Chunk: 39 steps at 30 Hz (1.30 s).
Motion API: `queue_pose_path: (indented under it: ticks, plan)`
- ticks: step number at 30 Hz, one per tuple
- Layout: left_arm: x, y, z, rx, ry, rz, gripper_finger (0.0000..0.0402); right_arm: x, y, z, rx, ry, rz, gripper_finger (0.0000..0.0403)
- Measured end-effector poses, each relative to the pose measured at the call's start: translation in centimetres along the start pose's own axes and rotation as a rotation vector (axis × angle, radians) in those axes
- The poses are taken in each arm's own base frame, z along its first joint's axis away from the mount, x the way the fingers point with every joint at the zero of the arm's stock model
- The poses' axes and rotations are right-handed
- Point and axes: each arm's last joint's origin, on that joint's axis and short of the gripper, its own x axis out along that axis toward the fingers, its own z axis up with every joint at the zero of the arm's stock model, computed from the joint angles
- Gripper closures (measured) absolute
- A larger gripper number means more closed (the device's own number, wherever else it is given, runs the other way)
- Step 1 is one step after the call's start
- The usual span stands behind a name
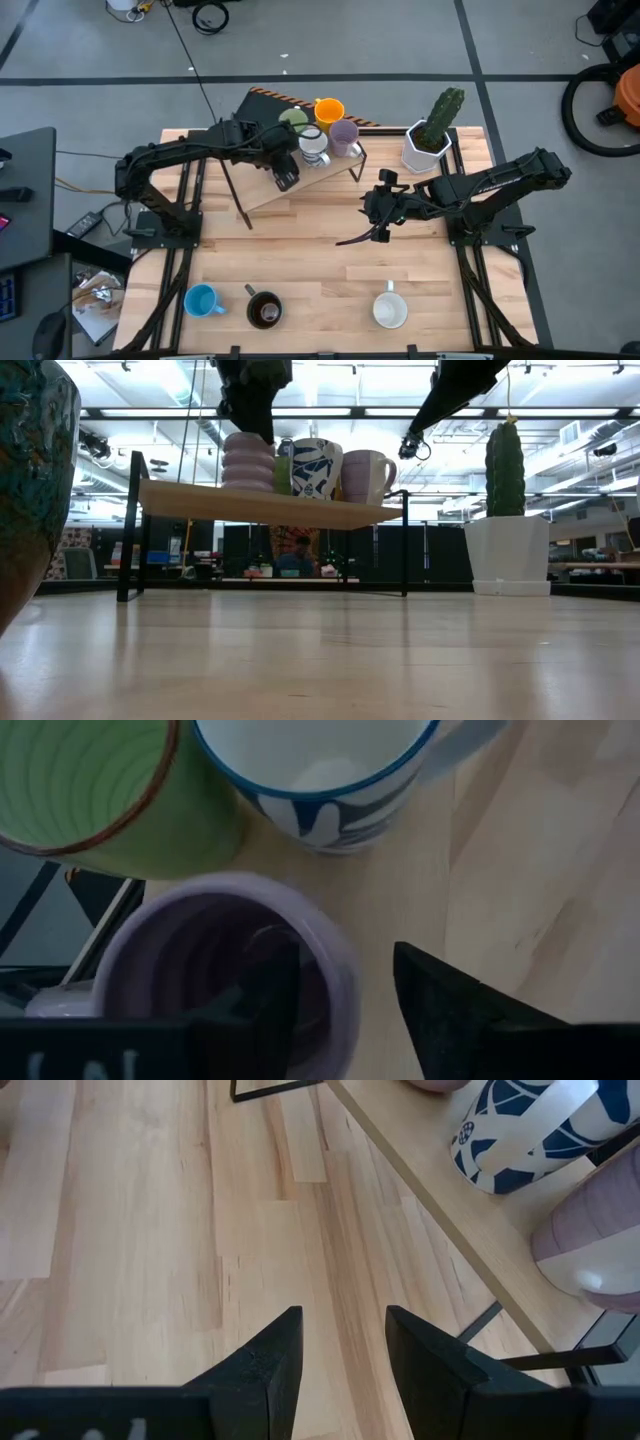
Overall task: Place coffee mugs
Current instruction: Put the purple mug on the shelf
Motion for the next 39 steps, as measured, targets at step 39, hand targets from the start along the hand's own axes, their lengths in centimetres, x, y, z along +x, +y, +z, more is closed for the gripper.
queue_pose_path:
  ticks: [39]
  plan:
    - [-2.3,1.2,-2.8,0.519,0.193,-0.036,0.0359,0.0,0.0,0.0,0.0,0.0,0.008,0.0252]
